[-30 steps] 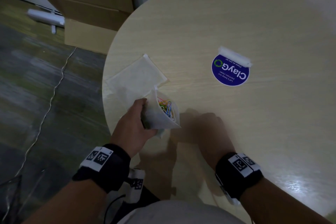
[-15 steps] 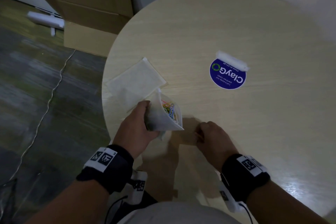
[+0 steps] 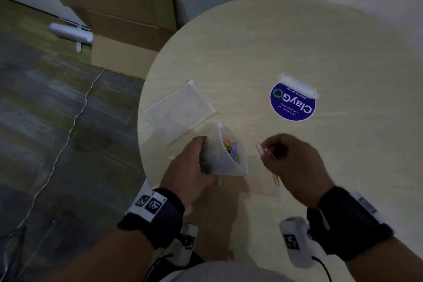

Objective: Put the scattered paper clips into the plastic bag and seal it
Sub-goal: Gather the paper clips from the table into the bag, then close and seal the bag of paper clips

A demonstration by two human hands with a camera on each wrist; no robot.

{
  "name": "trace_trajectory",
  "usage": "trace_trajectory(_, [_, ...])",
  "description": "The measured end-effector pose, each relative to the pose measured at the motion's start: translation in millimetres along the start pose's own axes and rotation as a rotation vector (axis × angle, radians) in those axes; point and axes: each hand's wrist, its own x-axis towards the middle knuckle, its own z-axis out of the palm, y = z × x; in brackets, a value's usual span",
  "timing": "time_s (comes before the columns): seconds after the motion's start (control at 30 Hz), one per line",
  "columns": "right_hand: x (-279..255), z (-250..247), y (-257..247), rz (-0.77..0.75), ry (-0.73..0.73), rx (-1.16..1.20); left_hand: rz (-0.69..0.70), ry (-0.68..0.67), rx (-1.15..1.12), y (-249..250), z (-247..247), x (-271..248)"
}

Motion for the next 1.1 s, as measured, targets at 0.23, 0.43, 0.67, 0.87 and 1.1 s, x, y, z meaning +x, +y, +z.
trace_trajectory(0.23, [11, 10, -56, -0.203, -0.095, -0.087, 0.000, -0.012, -0.006, 5, 2, 0])
trace_trajectory(0.43, [3, 3, -55, -0.171, -0.026, 0.096, 0.032, -0.013, -0.009, 4, 4, 3])
trace_trajectory(0.67, [-9, -8, -21, 0.044, -0.020, 0.081, 0.037, -0.002, -0.013, 16, 8, 6])
trace_trajectory(0.87, [-13, 8, -11, 0.048, 0.028, 0.086, 0.040, -0.031, -0.064, 24, 21, 8])
trace_trajectory(1.1, [-20, -3, -3, -0.093, -0.074, -0.147, 0.020, -0.124, -0.159, 35, 24, 1])
